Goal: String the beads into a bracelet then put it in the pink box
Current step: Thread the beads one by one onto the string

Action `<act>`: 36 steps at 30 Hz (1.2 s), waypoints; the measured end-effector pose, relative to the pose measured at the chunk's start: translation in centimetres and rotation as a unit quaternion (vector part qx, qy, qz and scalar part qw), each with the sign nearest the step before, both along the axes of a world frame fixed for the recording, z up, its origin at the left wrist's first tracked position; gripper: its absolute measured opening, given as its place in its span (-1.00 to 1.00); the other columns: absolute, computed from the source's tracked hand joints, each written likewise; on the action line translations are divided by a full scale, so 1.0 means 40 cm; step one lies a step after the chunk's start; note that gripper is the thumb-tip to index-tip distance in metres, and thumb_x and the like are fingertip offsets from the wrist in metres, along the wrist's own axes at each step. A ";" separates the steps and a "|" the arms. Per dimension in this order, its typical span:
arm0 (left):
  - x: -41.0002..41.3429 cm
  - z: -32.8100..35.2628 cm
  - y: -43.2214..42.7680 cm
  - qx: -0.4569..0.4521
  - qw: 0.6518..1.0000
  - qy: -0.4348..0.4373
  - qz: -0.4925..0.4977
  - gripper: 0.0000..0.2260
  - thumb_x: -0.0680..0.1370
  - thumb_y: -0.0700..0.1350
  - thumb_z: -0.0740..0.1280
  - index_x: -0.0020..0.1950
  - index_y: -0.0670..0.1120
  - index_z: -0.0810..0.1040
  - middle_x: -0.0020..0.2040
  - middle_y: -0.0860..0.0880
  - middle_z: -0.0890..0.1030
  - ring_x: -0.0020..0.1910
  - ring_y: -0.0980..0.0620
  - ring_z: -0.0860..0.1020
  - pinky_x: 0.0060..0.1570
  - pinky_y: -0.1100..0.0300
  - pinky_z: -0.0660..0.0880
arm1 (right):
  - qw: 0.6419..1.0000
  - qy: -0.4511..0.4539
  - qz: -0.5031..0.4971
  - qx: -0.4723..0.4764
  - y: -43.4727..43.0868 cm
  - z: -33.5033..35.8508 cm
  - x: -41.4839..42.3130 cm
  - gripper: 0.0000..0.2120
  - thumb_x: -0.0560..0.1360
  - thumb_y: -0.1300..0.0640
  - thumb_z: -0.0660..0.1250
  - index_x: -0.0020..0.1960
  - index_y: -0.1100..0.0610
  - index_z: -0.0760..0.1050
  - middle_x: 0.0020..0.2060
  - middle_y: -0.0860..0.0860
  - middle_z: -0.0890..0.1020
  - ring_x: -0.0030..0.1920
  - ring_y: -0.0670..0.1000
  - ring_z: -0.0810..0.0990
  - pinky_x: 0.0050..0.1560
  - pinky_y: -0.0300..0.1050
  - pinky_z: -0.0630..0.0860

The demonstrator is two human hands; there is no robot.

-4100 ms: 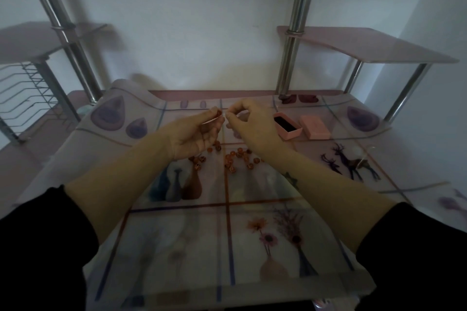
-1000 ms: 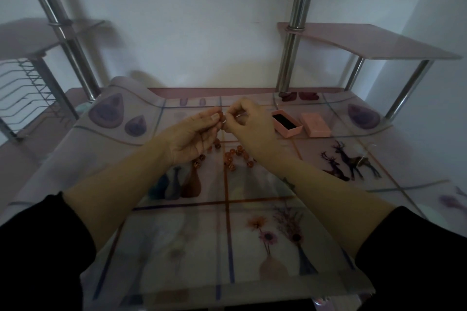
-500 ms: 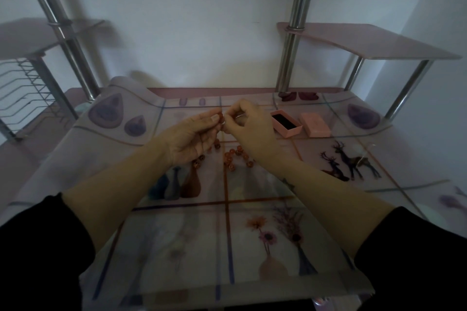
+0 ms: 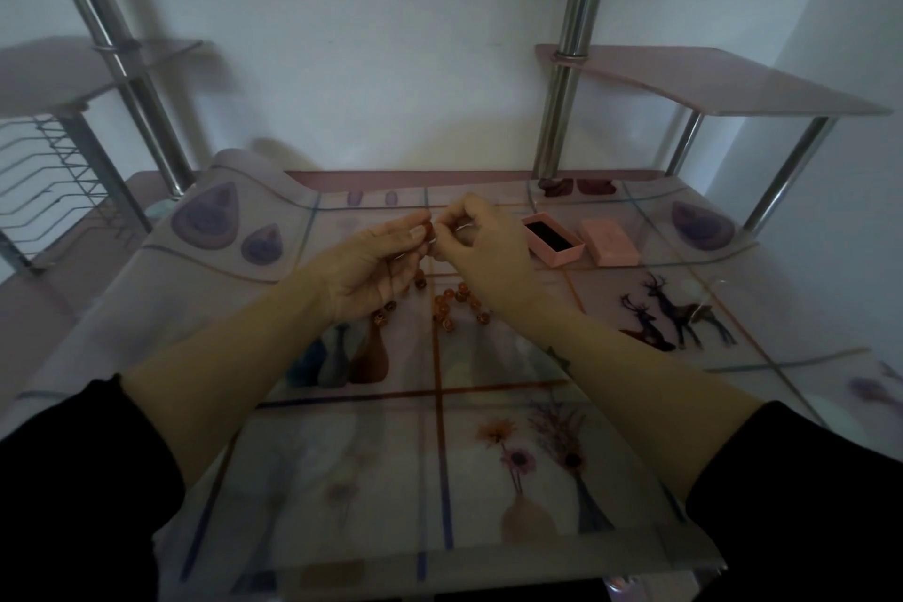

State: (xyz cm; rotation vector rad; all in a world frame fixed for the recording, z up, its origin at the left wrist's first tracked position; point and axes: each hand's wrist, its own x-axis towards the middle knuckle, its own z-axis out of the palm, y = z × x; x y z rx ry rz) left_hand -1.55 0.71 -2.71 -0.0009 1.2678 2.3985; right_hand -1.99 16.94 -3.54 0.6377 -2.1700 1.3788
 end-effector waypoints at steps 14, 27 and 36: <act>0.006 0.004 -0.008 0.000 1.000 0.015 -0.010 -0.83 0.55 -0.24 0.31 0.11 -0.18 0.61 -0.16 -0.07 0.67 -0.28 0.14 0.63 -0.24 0.36 0.59 | 0.997 -0.039 0.035 -0.049 0.000 -0.006 -0.001 -0.83 0.52 0.23 0.34 -0.16 -0.02 0.45 -0.24 0.01 0.62 -0.25 0.06 0.68 -0.22 0.10 0.64; 0.001 -0.004 -0.010 0.006 1.000 0.019 -0.016 -0.80 0.54 -0.25 0.32 0.14 -0.15 0.61 -0.13 -0.07 0.67 -0.28 0.15 0.63 -0.20 0.35 0.58 | 0.998 -0.024 0.038 -0.043 0.001 -0.012 -0.005 -0.92 0.50 0.24 0.35 -0.13 0.11 0.47 -0.22 0.10 0.63 -0.21 0.11 0.68 -0.20 0.13 0.64; -0.001 -0.008 -0.013 0.006 1.000 0.019 -0.015 -0.84 0.48 -0.26 0.37 0.00 -0.11 0.68 -0.14 -0.06 0.68 -0.27 0.14 0.63 -0.21 0.34 0.59 | 0.999 -0.017 0.032 -0.027 0.001 -0.009 0.000 -0.94 0.50 0.27 0.35 -0.12 0.19 0.48 -0.23 0.10 0.61 -0.21 0.13 0.67 -0.20 0.14 0.63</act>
